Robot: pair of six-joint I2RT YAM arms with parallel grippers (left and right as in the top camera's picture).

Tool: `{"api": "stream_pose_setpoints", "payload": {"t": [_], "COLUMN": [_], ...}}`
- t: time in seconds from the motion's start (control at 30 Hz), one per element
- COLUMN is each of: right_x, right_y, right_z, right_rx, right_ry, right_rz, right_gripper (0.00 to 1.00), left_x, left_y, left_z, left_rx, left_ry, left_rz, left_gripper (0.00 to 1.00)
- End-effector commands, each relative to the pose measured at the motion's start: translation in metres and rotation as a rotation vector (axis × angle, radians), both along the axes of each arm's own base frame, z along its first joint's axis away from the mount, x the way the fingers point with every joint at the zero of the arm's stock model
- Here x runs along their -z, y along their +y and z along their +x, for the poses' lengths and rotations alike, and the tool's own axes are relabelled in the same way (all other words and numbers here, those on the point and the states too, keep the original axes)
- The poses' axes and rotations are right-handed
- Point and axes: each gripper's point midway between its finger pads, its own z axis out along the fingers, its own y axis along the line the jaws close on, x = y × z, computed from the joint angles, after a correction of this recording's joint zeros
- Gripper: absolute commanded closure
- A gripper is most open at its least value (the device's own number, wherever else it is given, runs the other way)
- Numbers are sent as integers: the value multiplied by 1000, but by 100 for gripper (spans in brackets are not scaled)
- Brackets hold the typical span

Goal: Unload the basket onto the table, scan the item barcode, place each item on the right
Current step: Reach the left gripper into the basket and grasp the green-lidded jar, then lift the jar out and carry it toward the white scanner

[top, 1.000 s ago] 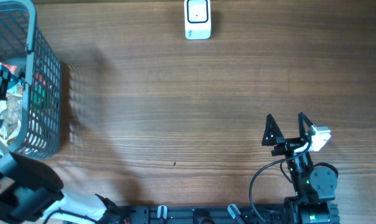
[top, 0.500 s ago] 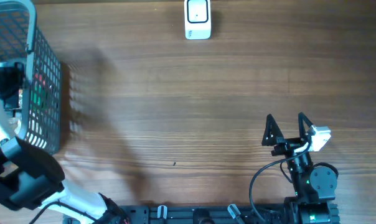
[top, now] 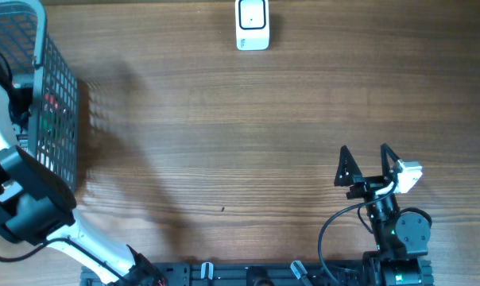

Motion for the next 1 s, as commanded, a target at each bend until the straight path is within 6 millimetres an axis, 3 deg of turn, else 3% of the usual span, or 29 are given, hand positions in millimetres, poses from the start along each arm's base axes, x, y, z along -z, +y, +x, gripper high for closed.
{"api": "stream_pose_setpoints", "payload": {"t": [0.0,0.6,0.67,0.7,0.97], "right_x": [-2,-2,-2,-2,-2], "right_y": [-2,-2,-2,-2,-2], "right_z": [0,0,0,0,0], "right_rx": [11,11,11,11,11], "right_ry": [-12,-12,-12,-12,-12], "right_rz": [-16,-17,-16,-16,-16], "right_gripper": [0,0,0,0,0], "left_x": [19,47,47,47,47], "left_y": [1,-1,-3,-5,-7], "left_z": [4,10,13,15,13], "left_rx": [-13,-4,3,5,6], "left_ry": [36,64,58,51,56], "left_rz": [-7,-37,-34,-43,-54], "left_gripper": [0,1,8,21,42]}}
